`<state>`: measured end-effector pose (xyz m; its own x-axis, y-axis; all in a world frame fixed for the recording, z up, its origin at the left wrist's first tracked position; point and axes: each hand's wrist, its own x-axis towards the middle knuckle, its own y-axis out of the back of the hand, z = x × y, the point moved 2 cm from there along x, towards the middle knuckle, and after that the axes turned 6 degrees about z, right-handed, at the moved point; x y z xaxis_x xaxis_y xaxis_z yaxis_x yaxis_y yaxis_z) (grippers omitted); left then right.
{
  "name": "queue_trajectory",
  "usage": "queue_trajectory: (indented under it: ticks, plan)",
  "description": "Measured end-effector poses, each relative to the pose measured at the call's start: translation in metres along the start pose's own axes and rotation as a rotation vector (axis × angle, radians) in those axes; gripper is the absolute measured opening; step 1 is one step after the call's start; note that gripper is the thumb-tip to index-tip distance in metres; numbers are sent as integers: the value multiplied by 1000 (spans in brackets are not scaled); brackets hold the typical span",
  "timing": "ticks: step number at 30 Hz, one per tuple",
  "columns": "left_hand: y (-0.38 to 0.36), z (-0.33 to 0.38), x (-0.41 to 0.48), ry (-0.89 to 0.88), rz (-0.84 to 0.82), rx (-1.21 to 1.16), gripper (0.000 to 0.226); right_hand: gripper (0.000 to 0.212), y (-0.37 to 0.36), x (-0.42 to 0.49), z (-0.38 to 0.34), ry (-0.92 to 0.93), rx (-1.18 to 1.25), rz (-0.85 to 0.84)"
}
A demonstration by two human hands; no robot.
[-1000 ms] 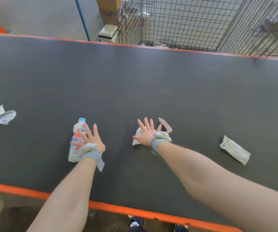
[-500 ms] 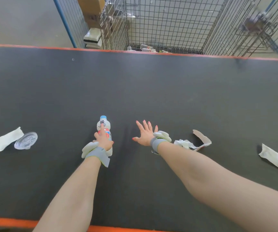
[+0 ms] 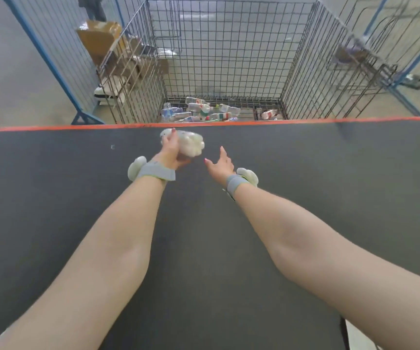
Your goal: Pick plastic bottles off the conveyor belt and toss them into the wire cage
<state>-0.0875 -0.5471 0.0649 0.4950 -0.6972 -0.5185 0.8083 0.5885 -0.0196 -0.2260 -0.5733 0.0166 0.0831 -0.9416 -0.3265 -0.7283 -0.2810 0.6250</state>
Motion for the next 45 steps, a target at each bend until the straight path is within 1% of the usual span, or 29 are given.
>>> queue_trajectory:
  ticks: [1, 2, 3, 4, 6, 8, 10, 11, 14, 16, 18, 20, 22, 25, 28, 31, 33, 35, 37, 39, 41, 43, 45]
  plan:
    - [-8, 17, 6, 17, -64, -25, 70, 73, 9, 10, -16, 41, 47, 44]
    - [-16, 18, 16, 52, -100, 11, 74, 72, 13, 23, -24, 66, 75, 73]
    - [-20, 13, 21, 62, -94, 118, 76, 72, 15, 30, -30, 84, 71, 89]
    - [-20, 0, 22, 53, -67, 276, 75, 73, 15, 33, -31, 82, 52, 86]
    - [-10, -40, 16, 0, -1, 681, 74, 75, 11, 22, -20, 49, 3, 37]
    - [15, -79, -6, -37, -13, 1055, 75, 78, -1, -5, -4, 31, -65, -18]
    - [49, -114, -35, -35, -22, 1334, 79, 81, -15, -40, 14, 13, -124, -99]
    - [82, -132, -65, -20, -12, 1419, 80, 82, -26, -76, 22, 13, -145, -163]
    - [122, -169, -99, 39, -17, 1483, 79, 84, -45, -122, 48, -74, -186, -287]
    - [147, -185, -122, 50, 8, 1546, 77, 87, -56, -152, 65, -85, -229, -356]
    - [179, -200, -165, 70, 40, 1594, 75, 93, -73, -201, 78, -9, -316, -440]
    - [206, -217, -198, 83, 107, 1623, 72, 98, -94, -244, 91, 76, -378, -509]
    - [228, -235, -227, 105, 183, 1602, 69, 100, -114, -281, 111, 123, -425, -544]
    - [248, -260, -261, 136, 205, 1525, 65, 96, -133, -325, 145, 160, -523, -523]
    - [259, -282, -282, 153, 177, 1478, 64, 81, -126, -345, 183, 183, -639, -402]
    - [262, -294, -291, 112, 167, 1469, 65, 75, -102, -344, 204, 148, -663, -261]
    - [260, -294, -293, 47, 161, 1469, 67, 78, -88, -340, 201, 115, -675, -189]
    - [260, -288, -295, -10, 180, 1474, 68, 81, -82, -335, 184, 131, -697, -142]
    - [262, -280, -294, -30, 223, 1485, 70, 80, -85, -333, 164, 151, -692, -158]
    - [269, -271, -297, -52, 293, 1501, 73, 81, -95, -338, 143, 167, -621, -203]
    - [282, -265, -300, -82, 375, 1504, 71, 84, -111, -348, 123, 223, -556, -253]
    - [300, -267, -304, -95, 450, 1502, 65, 89, -130, -363, 110, 326, -541, -335]
    - [320, -273, -308, -94, 515, 1507, 62, 93, -153, -382, 101, 458, -547, -466]
